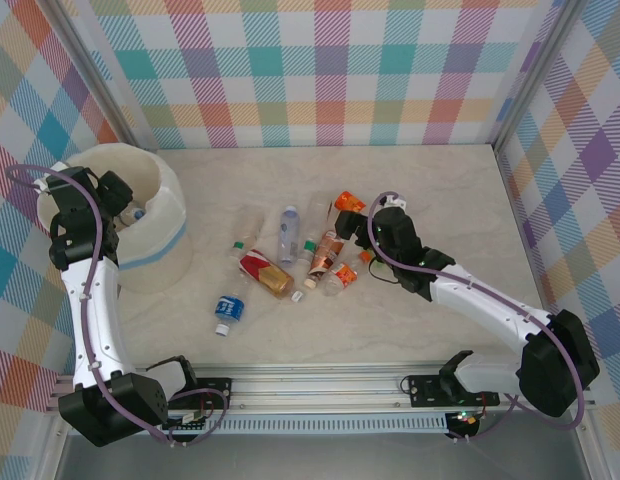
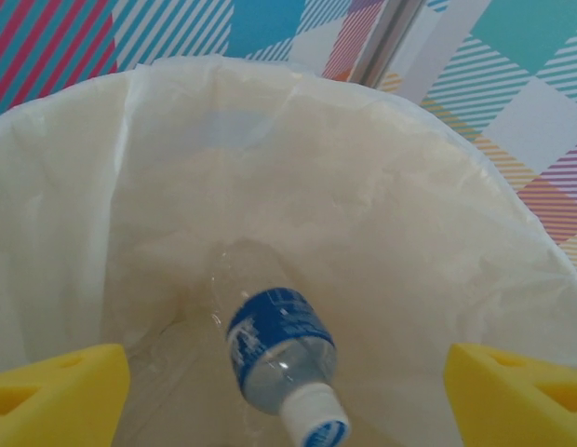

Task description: Put the plastic bottles in the bin

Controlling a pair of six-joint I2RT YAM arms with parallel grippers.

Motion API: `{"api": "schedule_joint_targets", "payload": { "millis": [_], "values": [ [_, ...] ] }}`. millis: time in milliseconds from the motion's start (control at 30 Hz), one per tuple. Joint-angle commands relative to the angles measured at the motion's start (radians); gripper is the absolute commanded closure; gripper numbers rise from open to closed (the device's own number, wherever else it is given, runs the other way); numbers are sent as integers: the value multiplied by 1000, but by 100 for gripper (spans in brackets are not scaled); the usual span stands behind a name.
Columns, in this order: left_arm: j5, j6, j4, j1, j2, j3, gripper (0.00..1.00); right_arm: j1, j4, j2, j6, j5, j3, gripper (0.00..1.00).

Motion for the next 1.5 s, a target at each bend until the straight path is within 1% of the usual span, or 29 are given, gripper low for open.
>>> {"api": "schedule_joint_targets", "payload": {
  "millis": [0,67,233,333,400,500,567,700,800,833,933,1000,1100,1167,1200,1333,1467],
  "values": [
    [42,-23,19,15,-10,7,11,-7,-25,4,-27,-11,21,0],
    [64,-27,37,15,-21,-1,9,-7,-39,5,-31,-10,21,0],
    [164,-70,125,15,-62,-54,5,-7,-95,1,-56,6,12,0],
    [209,-90,132,15,-57,-54,4,-7,-146,7,-84,30,12,0],
    [241,-102,135,13,-50,-50,4,-8,-172,15,-115,48,6,0],
    [300,-125,153,8,-40,-52,4,-13,-223,35,-163,118,1,0],
    [325,-128,165,-5,-38,-55,0,-32,-256,48,-199,126,-3,0],
    [366,-127,188,-33,-43,-62,0,-76,-269,63,-275,106,-25,0],
    [414,-116,233,-73,-65,-82,0,-109,-271,75,-340,88,-42,0],
    [430,-111,282,-111,-82,-101,0,-124,-271,80,-365,62,-46,1],
    [442,-98,370,-181,-139,-157,0,-167,-289,101,-423,-35,-42,3],
    [445,-86,409,-225,-163,-182,0,-181,-305,119,-450,-66,-32,4],
    [448,-81,453,-297,-180,-216,0,-188,-326,156,-471,-68,-14,6],
    [461,-85,483,-348,-176,-237,0,-190,-331,179,-464,-57,-6,13],
    [472,-87,497,-368,-169,-243,0,-191,-330,188,-458,-55,-6,14],
    [518,-108,530,-477,-120,-257,0,-192,-305,220,-445,-94,-7,15],
    [553,-108,519,-573,-53,-242,0,-195,-327,276,-403,-74,14,15]
  ]
}}
